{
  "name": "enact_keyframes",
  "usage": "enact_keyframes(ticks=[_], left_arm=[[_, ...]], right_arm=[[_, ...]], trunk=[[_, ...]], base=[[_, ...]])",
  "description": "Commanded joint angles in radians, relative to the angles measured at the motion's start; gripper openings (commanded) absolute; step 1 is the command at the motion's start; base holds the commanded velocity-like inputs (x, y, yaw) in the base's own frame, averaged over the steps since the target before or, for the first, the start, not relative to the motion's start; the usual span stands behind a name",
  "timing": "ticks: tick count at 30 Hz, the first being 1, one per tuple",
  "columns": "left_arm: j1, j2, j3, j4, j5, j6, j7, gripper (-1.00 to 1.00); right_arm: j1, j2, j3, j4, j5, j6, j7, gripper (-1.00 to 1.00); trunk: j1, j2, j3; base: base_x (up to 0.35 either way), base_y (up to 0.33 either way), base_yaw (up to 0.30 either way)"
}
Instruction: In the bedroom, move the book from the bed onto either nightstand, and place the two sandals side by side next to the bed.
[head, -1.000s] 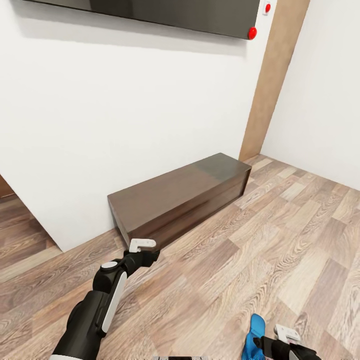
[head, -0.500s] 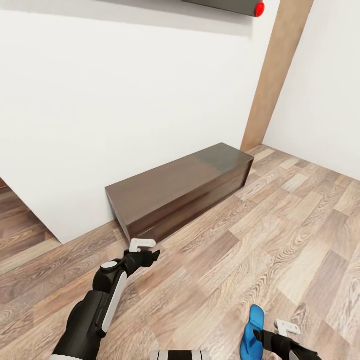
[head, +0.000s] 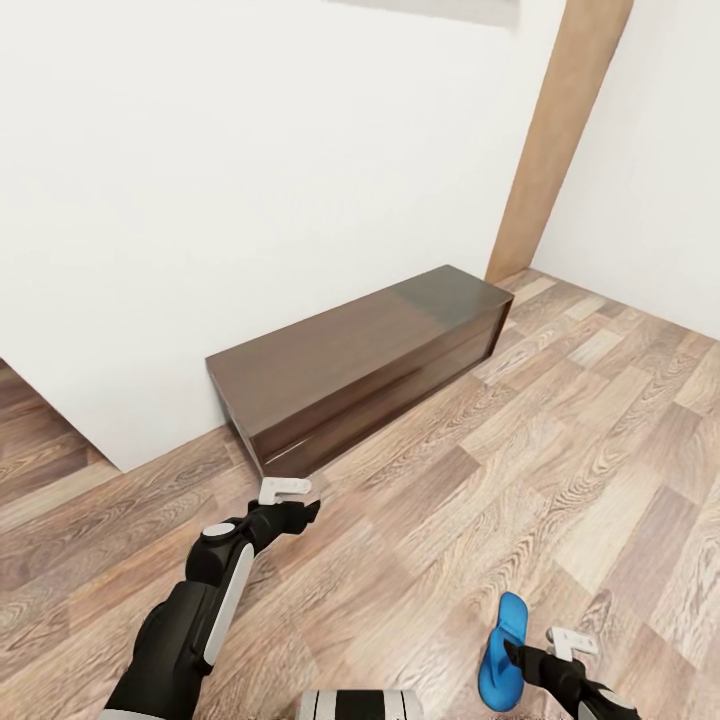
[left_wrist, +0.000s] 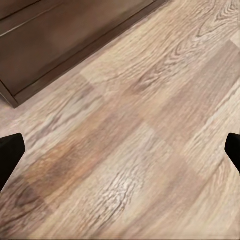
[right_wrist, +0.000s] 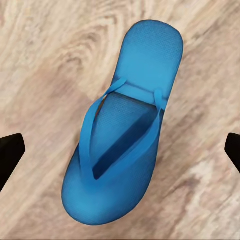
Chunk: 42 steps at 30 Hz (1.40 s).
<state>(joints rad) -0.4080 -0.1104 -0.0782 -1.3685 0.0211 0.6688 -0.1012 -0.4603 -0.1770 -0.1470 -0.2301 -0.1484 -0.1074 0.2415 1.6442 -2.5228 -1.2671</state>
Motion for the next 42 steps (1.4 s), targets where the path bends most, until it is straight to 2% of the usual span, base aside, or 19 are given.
enact_keyframes(ticks=[1,6,16,23,30,42], left_arm=[[0.0,0.0,0.0,0.0,0.0,0.0,0.0,1.0],[0.0,0.0,0.0,0.0,0.0,-0.001,-0.002,1.0],[0.0,0.0,0.0,0.004,0.0,-0.001,-0.002,1.0],[0.0,0.0,0.0,0.006,0.0,-0.032,-0.003,1.0],[0.0,0.0,0.0,0.006,0.0,-0.039,-0.002,1.0],[0.0,0.0,0.0,0.006,0.0,-0.04,-0.002,1.0]], right_arm=[[0.0,0.0,0.0,0.0,0.0,-0.005,0.001,1.0],[0.0,0.001,-0.001,0.0,0.0,-0.005,0.005,1.0],[-0.015,0.002,0.001,-0.026,0.004,0.11,0.005,1.0],[-0.036,0.002,0.001,-0.038,0.005,0.124,0.003,1.0],[-0.051,0.003,0.001,-0.077,0.006,0.191,-0.001,1.0],[-0.072,0.002,0.003,-0.095,0.006,0.216,-0.005,1.0]], trunk=[[0.0,0.0,-0.004],[0.003,-0.001,-0.023],[0.007,-0.004,-0.062],[0.01,-0.005,-0.089],[0.013,-0.007,-0.116],[0.019,-0.01,-0.163]], base=[[0.0,0.0,0.0],[0.0,0.0,0.0],[0.0,0.0,0.0],[0.0,0.0,0.0],[0.0,0.0,0.0],[0.0,0.0,0.0]])
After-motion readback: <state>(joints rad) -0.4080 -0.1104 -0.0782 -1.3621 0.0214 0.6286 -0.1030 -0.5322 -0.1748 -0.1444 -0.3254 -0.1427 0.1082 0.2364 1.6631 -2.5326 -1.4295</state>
